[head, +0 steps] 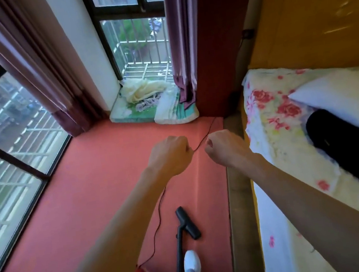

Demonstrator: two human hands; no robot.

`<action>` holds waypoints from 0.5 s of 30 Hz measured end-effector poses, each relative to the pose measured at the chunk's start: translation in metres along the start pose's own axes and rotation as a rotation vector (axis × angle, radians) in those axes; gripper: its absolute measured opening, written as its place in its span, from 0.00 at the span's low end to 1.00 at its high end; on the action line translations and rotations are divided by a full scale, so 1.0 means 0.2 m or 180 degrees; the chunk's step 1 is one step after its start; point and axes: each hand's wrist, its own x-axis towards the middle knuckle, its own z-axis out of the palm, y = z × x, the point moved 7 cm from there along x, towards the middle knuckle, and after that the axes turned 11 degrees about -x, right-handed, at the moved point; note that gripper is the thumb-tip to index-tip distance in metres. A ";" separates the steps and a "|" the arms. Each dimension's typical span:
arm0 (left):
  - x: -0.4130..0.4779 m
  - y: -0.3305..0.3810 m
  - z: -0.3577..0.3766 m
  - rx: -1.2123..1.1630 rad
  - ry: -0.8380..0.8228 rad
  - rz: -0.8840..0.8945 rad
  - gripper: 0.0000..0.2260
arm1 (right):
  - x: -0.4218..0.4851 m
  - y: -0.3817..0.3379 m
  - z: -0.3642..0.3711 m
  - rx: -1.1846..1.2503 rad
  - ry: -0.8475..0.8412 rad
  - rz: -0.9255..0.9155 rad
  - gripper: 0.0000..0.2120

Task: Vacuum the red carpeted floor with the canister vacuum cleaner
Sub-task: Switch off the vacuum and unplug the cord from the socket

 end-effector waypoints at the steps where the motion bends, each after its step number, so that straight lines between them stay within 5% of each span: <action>1: 0.10 0.00 -0.01 -0.0003 0.0011 0.0046 0.10 | 0.07 0.03 -0.01 -0.0005 0.0023 0.0059 0.10; 15: 1.15 0.37 -0.07 0.0086 -0.0094 0.0809 0.10 | 0.78 0.58 -0.26 -0.0006 0.0049 0.0661 0.12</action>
